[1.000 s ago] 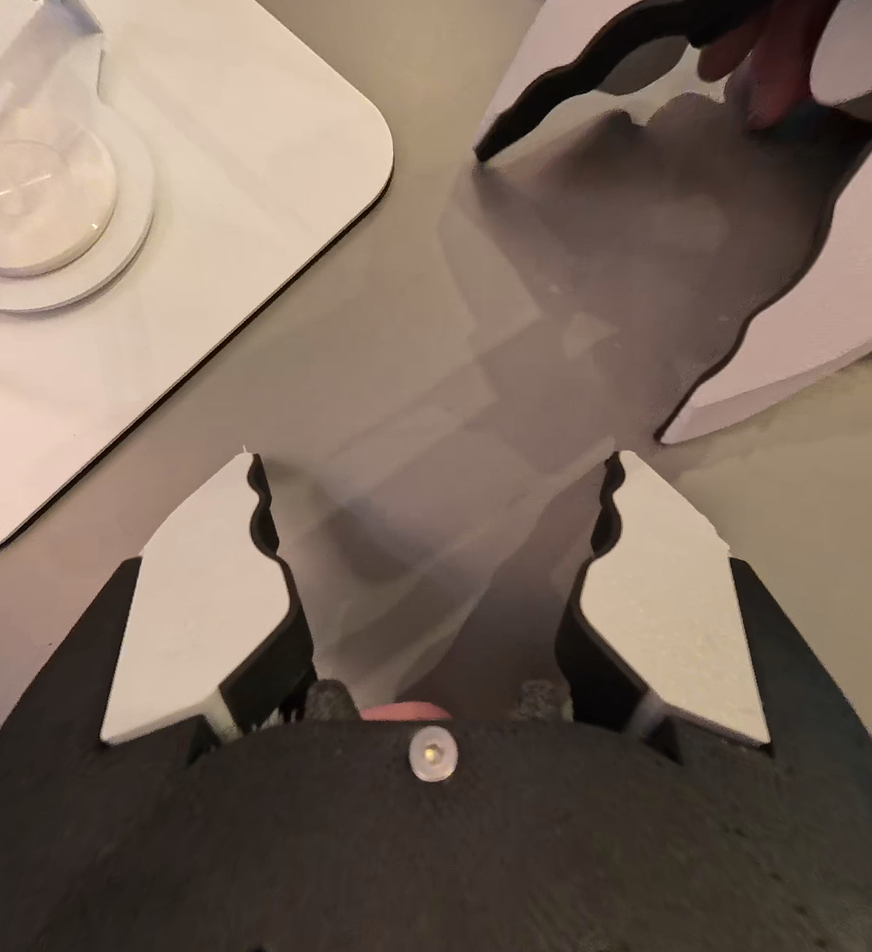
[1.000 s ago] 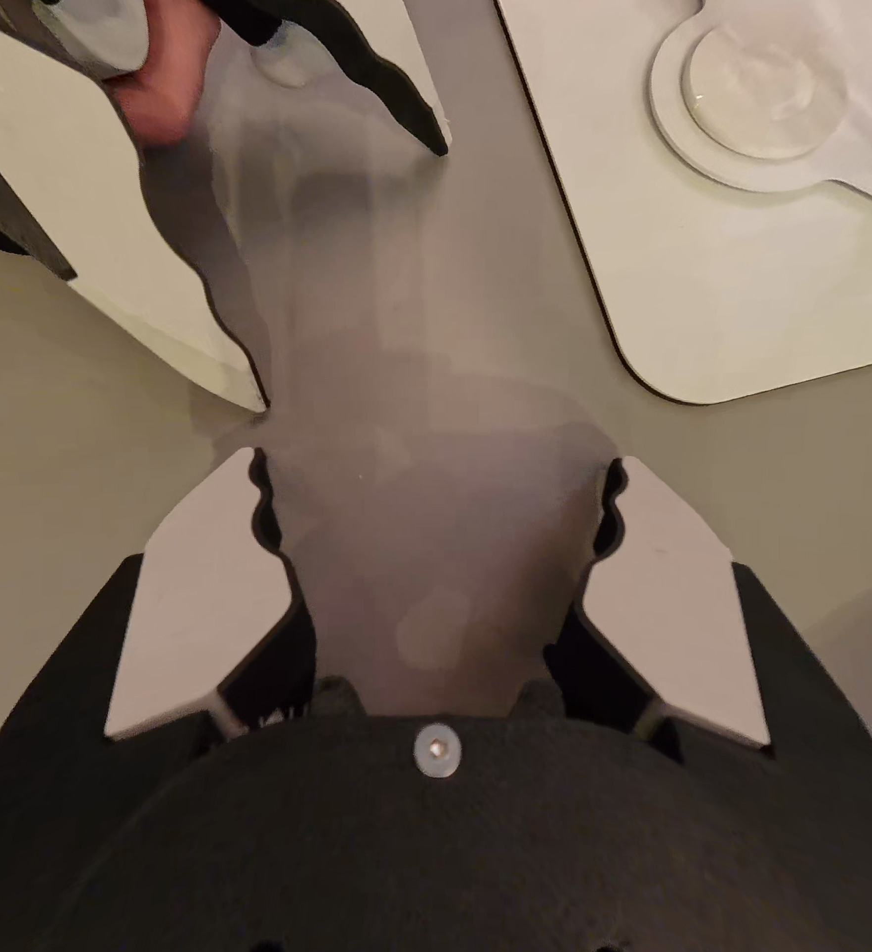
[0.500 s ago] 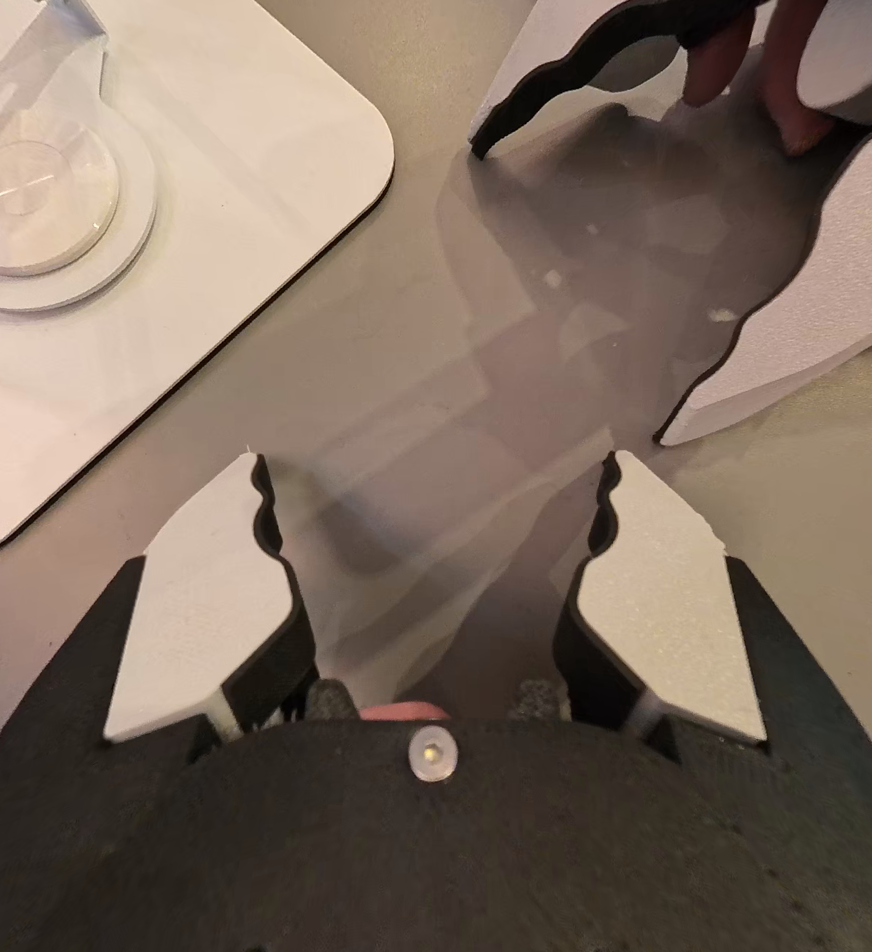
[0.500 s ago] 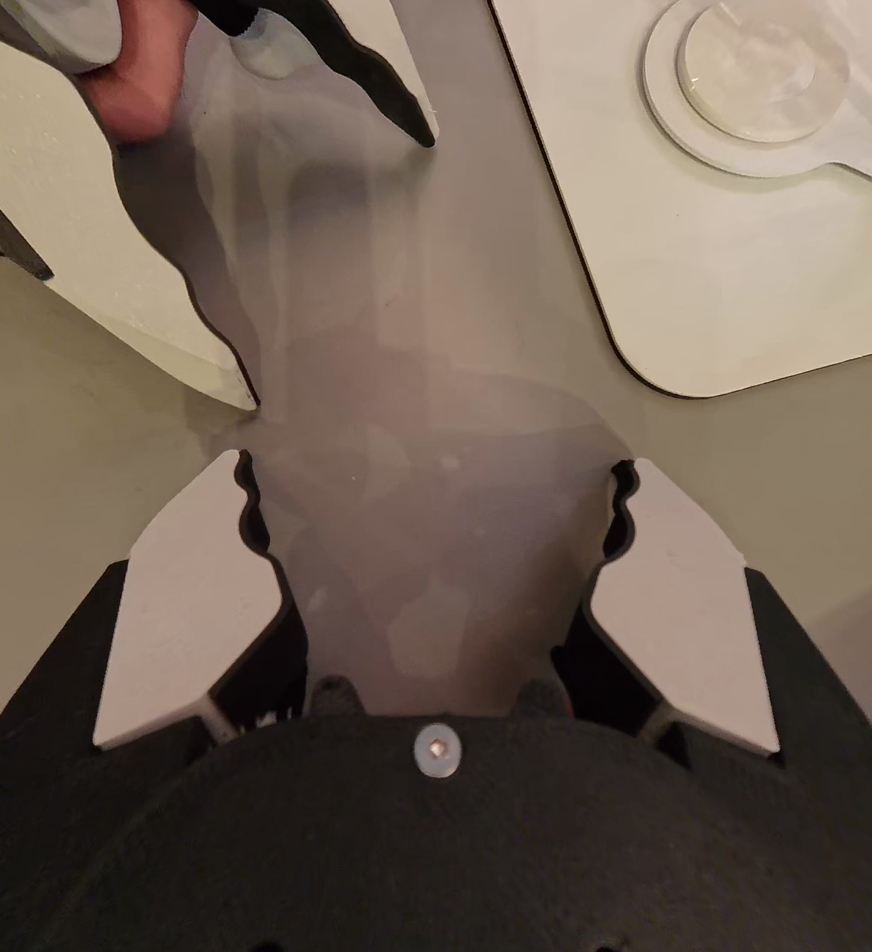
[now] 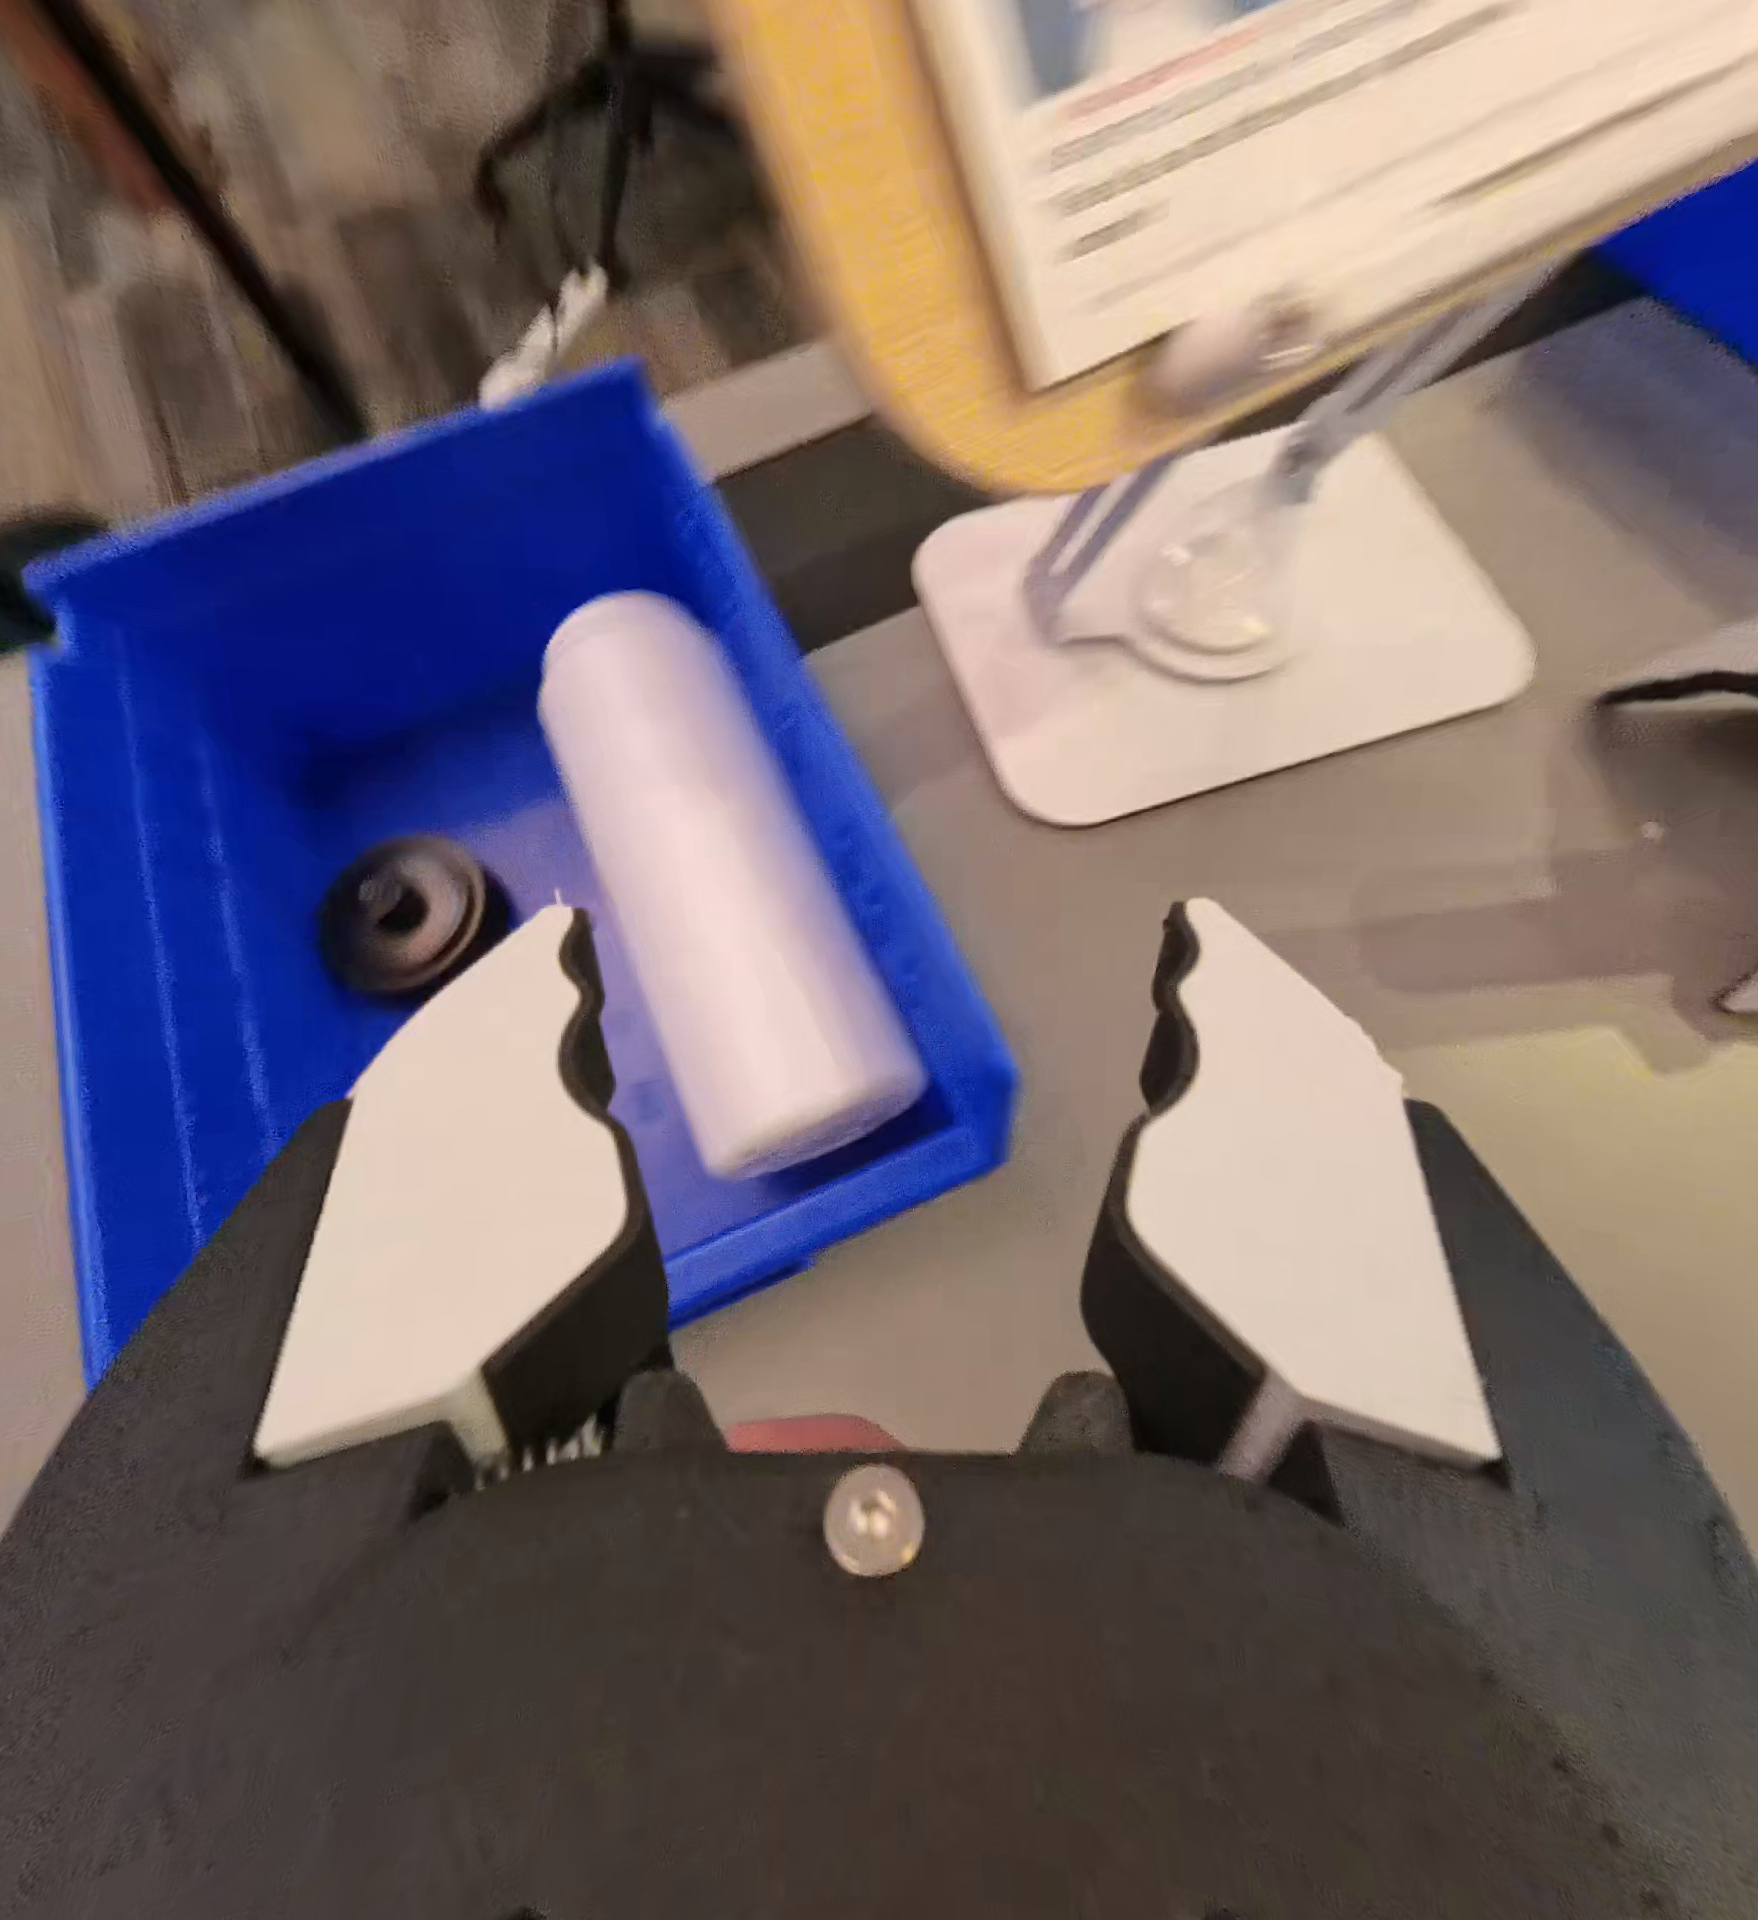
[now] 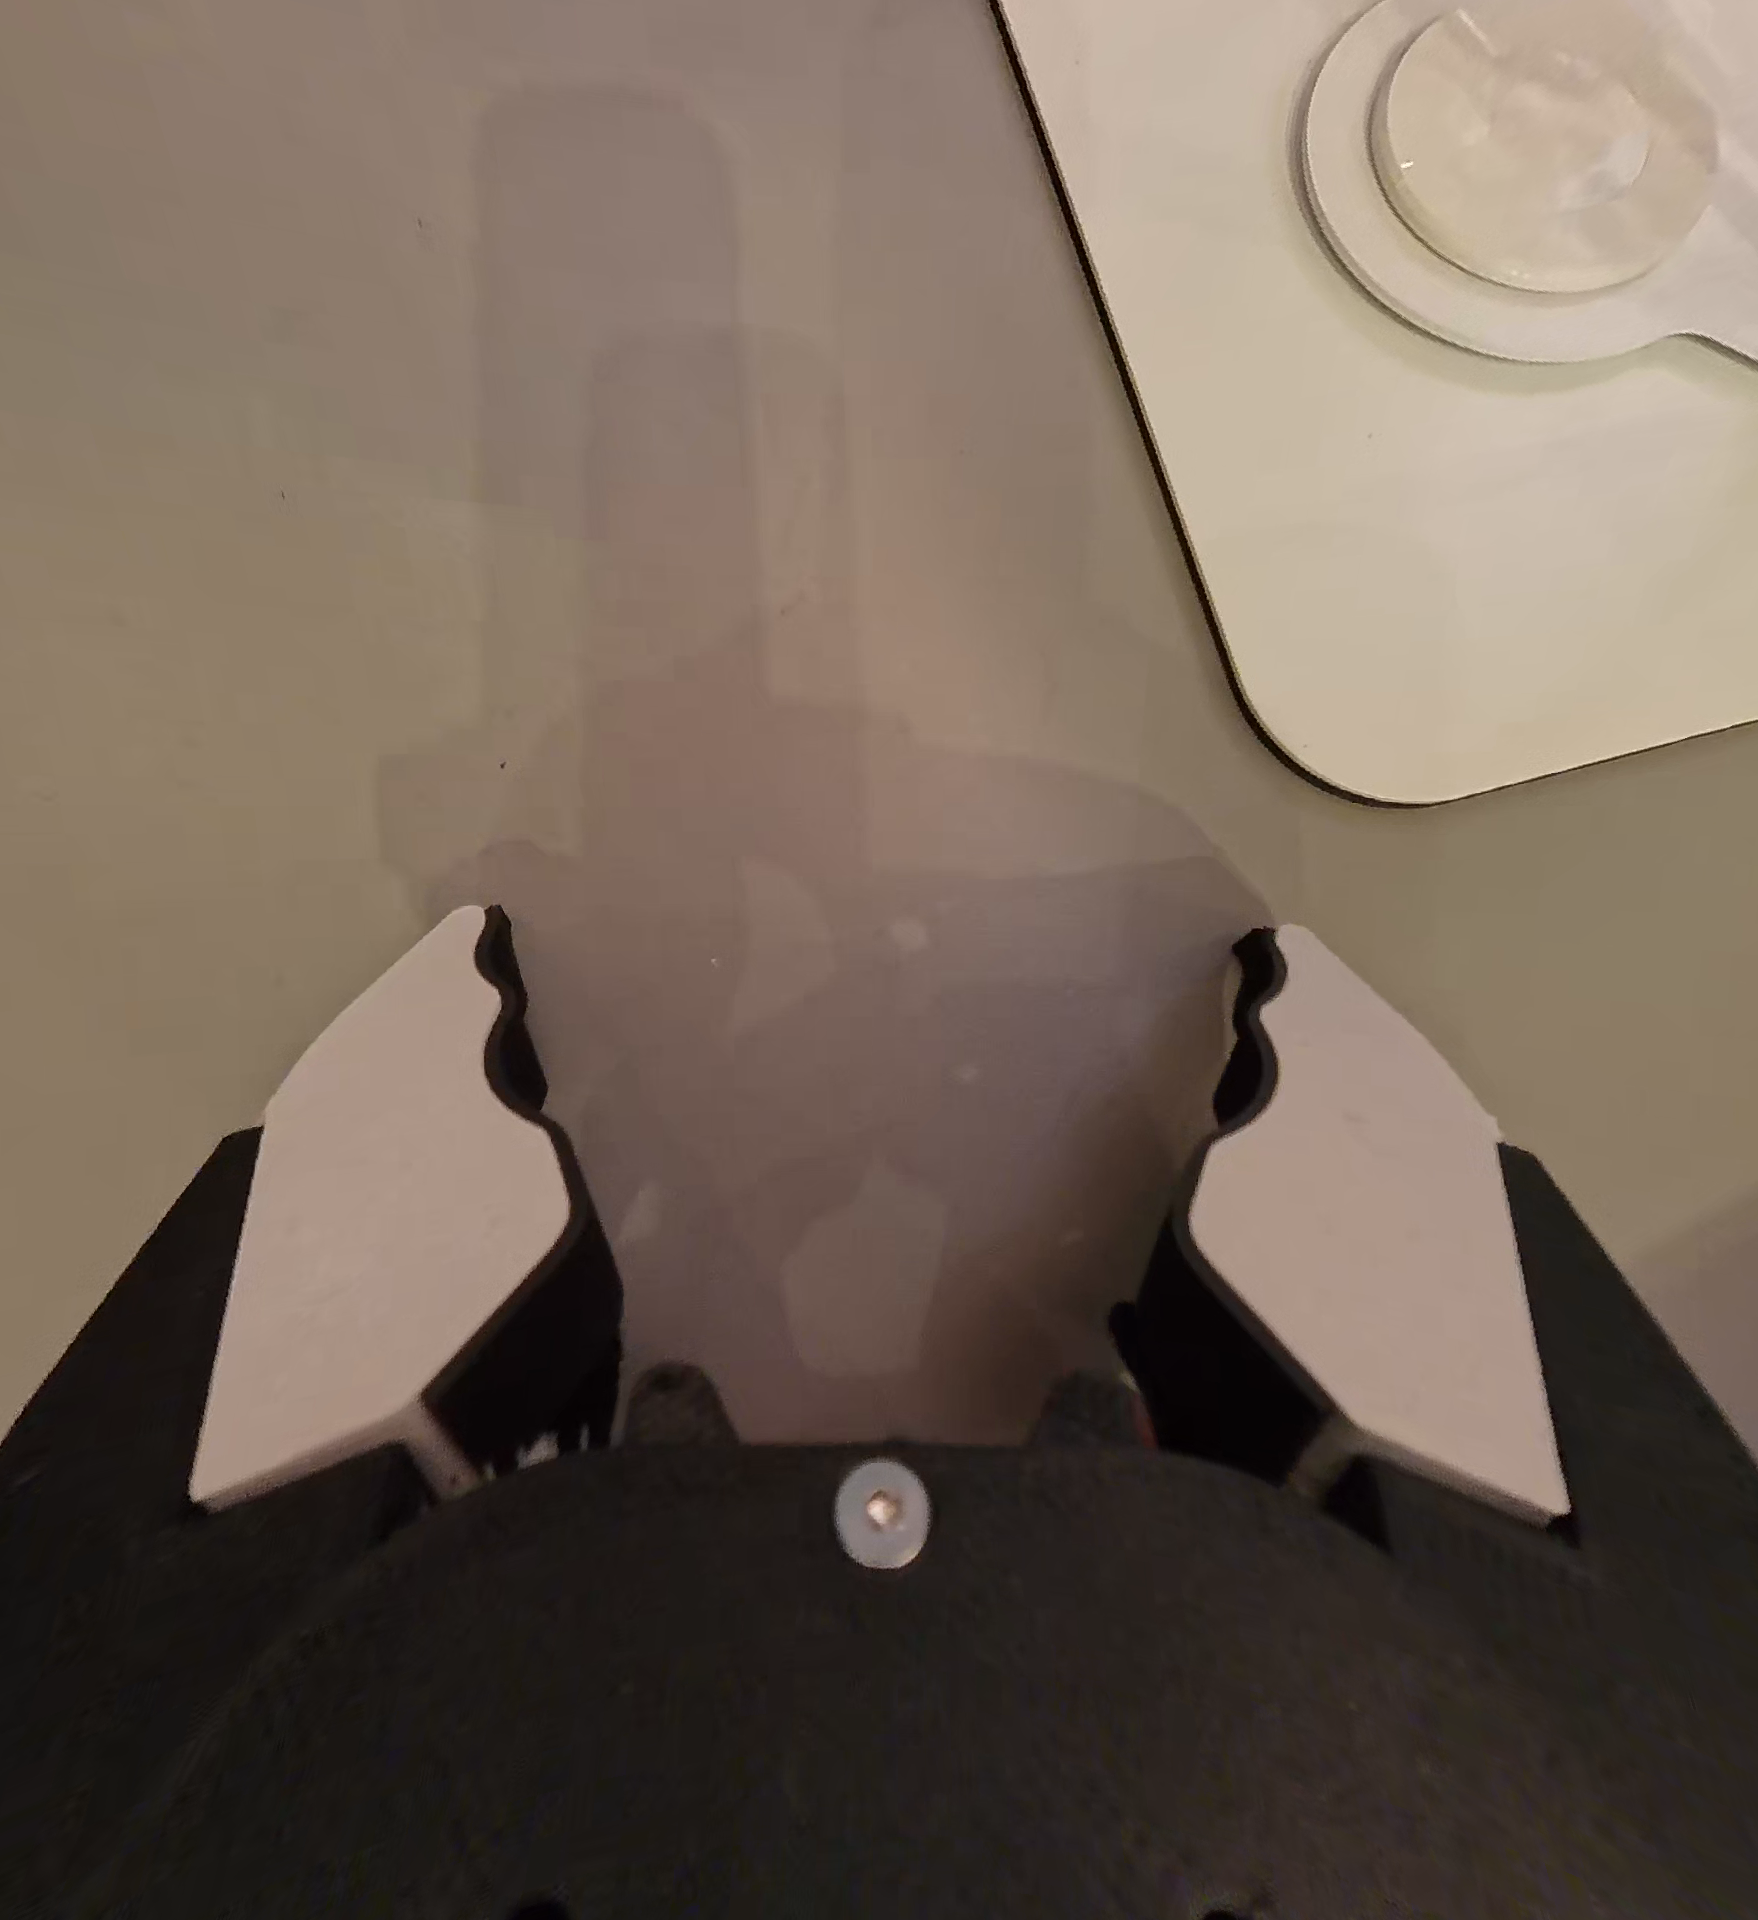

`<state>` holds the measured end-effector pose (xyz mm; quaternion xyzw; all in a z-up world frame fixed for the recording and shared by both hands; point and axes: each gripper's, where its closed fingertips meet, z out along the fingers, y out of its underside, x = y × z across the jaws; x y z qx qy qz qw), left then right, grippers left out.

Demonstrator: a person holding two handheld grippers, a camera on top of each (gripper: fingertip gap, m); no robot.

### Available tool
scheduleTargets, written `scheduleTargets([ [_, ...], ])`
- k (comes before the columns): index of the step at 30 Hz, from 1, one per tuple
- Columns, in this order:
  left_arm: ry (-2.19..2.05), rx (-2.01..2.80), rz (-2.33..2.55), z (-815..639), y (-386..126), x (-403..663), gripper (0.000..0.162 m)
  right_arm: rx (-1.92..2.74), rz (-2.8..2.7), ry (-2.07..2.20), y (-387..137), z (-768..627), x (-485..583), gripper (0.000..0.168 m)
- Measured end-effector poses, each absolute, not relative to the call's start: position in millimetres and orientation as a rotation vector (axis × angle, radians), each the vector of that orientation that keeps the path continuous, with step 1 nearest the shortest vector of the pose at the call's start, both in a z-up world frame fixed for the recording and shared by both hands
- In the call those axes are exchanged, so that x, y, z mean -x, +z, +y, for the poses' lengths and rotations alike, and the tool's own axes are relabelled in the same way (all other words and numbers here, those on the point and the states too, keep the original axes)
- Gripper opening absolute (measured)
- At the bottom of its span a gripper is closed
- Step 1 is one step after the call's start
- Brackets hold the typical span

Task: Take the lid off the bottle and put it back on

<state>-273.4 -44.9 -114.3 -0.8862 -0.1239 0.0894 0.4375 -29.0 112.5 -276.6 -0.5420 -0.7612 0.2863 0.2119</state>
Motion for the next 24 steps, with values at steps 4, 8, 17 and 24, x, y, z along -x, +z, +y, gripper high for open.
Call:
scheduleTargets([
  [4, 0.116, 2.375, -0.525, -48, -162, 324, 0.103, 1.505, -2.114, 0.795, -277, 112, 29, 0.127],
  [8, 0.12, 2.548, -0.62, -44, -202, 348, 0.107, 1.505, -2.115, 0.796, -277, 112, 29, 0.127],
  [17, 0.011, 2.897, -0.587, -44, -257, 353, 0.089, 1.505, -2.115, 0.796, -277, 112, 29, 0.127],
  [24, 0.137, 2.888, -0.473, -51, -252, 365, 0.087, 1.504, -2.115, 0.796, -277, 113, 29, 0.127],
])
